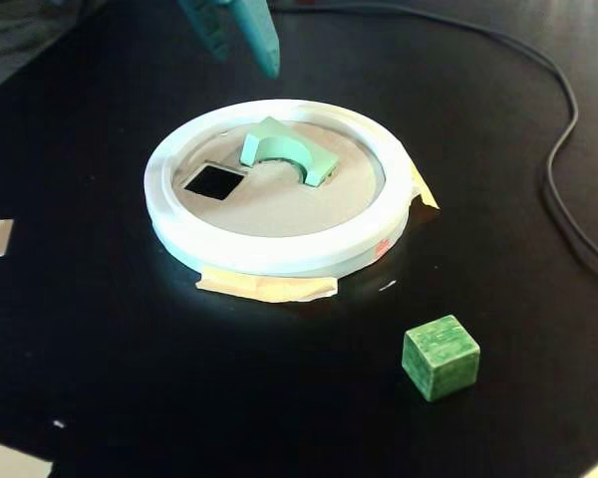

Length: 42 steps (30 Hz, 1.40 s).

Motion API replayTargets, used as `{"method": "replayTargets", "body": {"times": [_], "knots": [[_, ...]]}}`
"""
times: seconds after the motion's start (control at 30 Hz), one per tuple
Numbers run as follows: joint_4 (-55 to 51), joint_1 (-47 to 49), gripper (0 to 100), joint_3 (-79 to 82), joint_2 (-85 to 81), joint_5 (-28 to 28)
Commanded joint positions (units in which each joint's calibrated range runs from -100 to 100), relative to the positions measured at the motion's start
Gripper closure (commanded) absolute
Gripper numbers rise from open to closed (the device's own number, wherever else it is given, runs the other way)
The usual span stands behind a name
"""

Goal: Pick up the U shape block and drop it in corresponding U shaped hole

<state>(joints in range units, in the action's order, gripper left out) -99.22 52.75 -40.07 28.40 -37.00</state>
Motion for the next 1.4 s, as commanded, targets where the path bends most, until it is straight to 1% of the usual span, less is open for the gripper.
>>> {"method": "replayTargets", "body": {"times": [0.0, 0.17, 0.23, 0.3, 0.33, 0.37, 0.53, 0.7, 0.87, 0.97, 1.03, 1.37], "knots": [[-0.78, 1.68, 43, -2.83, -4.98, 1.81], [0.13, 1.06, 42, -2.74, -1.48, 1.76], [0.13, 0.56, 34, -2.83, -1.04, 1.76], [-0.58, 0.56, 20, -2.83, -1.31, 1.76], [-0.78, 0.81, 12, -2.83, -1.31, 1.76], [0.03, 1.44, 0, -2.83, -0.77, 1.86], [0.13, 1.81, 0, -2.83, 4.78, 1.76], [1.13, 1.68, 0, -3.01, 6.58, 1.81], [12.07, 1.56, 0, -2.74, 9.44, 2.39], [15.28, 1.19, 0, -2.74, 11.59, 3.86], [14.38, 0.19, 0, -2.74, 11.95, 4.64], [14.18, -0.31, 0, -2.65, 12.04, 5.13]]}}
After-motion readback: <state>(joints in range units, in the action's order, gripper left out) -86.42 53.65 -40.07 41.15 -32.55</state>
